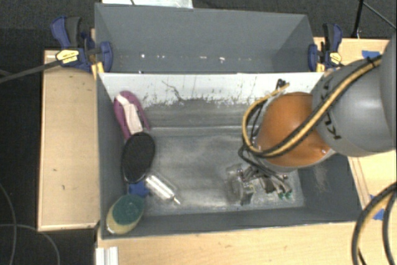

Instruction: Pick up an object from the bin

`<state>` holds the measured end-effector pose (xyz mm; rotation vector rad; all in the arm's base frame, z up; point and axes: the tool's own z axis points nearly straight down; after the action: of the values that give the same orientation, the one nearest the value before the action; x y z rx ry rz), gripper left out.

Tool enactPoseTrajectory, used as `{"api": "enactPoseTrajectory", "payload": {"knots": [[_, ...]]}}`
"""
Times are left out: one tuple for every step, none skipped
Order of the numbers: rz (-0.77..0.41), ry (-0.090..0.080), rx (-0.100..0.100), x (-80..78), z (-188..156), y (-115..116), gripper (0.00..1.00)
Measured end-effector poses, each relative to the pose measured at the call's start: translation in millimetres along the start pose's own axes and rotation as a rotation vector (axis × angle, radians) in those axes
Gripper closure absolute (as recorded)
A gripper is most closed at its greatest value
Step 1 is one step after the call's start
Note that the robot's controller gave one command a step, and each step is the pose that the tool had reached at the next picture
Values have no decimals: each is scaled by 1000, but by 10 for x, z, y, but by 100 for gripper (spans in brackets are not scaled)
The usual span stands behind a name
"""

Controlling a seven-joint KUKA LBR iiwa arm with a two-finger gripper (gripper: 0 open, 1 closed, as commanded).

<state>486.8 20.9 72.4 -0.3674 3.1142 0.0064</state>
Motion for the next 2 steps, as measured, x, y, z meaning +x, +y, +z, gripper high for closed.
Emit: {"api": "enactPoseTrajectory", "payload": {"knots": [[2, 3, 2, 12, 13, -16, 0], [-347, -1, 5, 146, 9, -512, 0]]}}
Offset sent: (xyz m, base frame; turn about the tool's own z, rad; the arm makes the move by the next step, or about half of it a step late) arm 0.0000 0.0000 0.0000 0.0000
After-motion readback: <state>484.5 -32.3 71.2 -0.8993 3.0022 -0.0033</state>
